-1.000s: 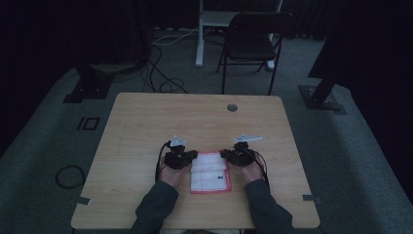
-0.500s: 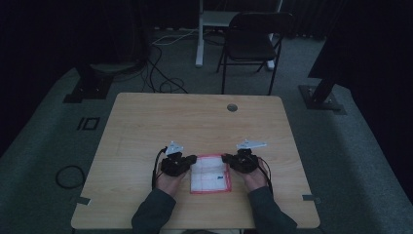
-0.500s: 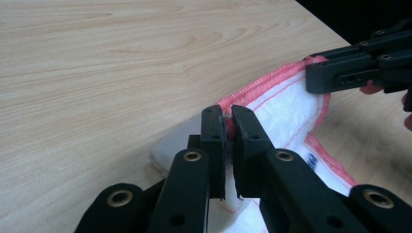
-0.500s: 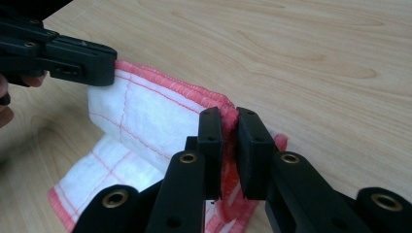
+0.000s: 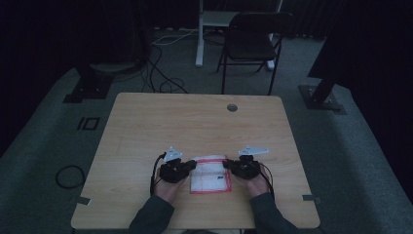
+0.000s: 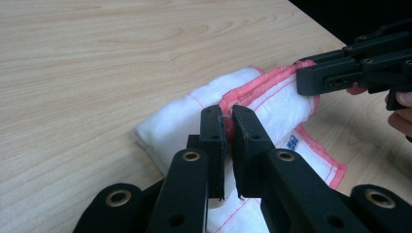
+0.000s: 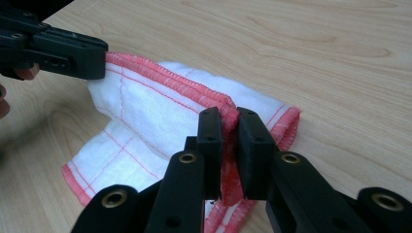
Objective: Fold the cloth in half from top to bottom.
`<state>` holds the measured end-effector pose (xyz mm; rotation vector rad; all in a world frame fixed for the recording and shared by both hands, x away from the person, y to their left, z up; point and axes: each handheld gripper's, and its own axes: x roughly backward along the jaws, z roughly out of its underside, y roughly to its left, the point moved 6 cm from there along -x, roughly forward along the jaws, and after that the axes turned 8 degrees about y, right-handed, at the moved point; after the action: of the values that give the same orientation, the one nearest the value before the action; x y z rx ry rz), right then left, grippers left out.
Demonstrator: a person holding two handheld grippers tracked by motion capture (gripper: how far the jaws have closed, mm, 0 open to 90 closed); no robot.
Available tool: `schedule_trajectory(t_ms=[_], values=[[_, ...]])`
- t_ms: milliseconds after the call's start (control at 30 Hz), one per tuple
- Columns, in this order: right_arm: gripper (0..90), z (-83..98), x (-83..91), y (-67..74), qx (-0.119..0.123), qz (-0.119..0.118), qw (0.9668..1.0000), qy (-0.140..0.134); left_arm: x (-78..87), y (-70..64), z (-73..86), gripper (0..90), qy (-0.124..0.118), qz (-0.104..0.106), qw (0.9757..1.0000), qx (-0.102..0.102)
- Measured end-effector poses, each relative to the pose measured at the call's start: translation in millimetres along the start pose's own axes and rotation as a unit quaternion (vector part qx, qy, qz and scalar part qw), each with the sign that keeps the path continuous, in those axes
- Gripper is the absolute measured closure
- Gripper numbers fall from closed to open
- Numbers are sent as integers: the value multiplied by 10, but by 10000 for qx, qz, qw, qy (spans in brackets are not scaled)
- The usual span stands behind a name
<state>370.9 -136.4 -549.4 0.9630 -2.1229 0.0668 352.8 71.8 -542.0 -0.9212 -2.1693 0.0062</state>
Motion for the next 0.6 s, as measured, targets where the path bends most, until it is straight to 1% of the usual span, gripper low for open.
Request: schedule_trajectory(t_ms=[233,433,600], values=[[817,22,13,19,22,-8,10000,-4,9,-19,52,845,-11,9,10000,4],[807,84,19,28,28,-28,10000,48,13,-49,121,839,17,32,10000,-16],[775,124,40,41,48,-37,9999,98,28,-70,172,824,27,78,10000,-3]])
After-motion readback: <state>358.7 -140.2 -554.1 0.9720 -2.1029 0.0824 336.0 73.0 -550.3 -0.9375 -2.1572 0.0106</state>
